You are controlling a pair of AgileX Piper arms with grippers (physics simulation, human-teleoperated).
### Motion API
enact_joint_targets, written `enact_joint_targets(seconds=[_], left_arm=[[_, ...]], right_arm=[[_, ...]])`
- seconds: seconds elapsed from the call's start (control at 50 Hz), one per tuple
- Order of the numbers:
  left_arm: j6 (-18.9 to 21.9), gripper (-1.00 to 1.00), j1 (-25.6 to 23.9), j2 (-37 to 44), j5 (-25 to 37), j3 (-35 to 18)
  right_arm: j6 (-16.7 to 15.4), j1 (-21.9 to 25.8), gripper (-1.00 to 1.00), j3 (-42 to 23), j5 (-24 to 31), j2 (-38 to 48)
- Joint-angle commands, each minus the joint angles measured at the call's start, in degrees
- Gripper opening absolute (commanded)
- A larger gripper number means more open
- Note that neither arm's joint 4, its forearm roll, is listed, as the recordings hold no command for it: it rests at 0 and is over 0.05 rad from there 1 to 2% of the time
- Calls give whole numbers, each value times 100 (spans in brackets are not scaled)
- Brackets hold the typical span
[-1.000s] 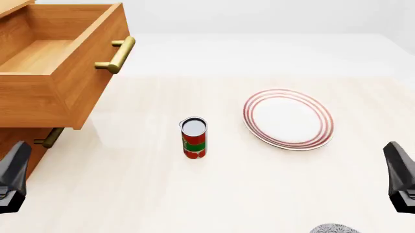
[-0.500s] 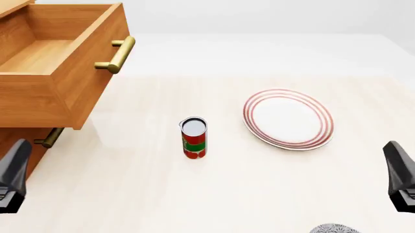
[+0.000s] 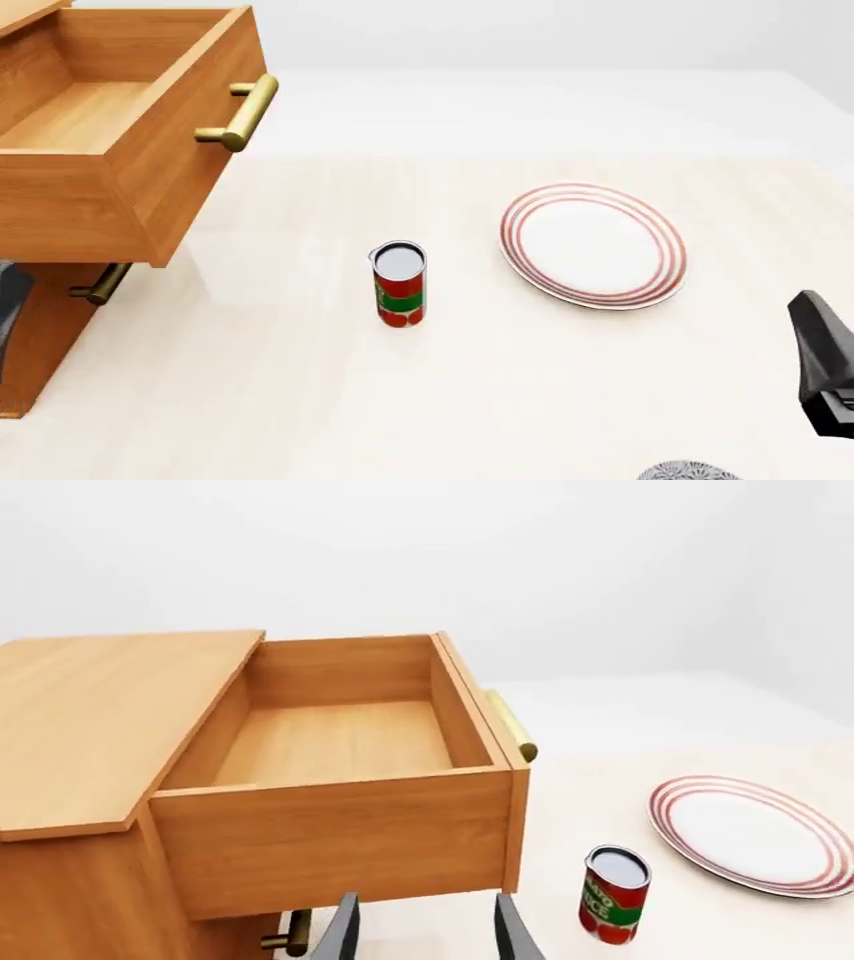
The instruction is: Put the bowl in the top drawer of the cabinet.
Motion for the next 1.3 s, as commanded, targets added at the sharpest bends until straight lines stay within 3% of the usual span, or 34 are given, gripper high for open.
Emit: enact_joint_targets(seconds=[0.02, 0.42, 1.3], left_arm=[[-135, 100, -496, 3, 828, -632], [-770, 100, -1497, 958, 1085, -1051], [-1512, 100, -2642, 1939, 729, -1204]], right_arm=[[0, 0, 100, -6, -3, 9], [0, 0, 100, -6, -3, 10], [0, 0, 100, -6, -3, 10]])
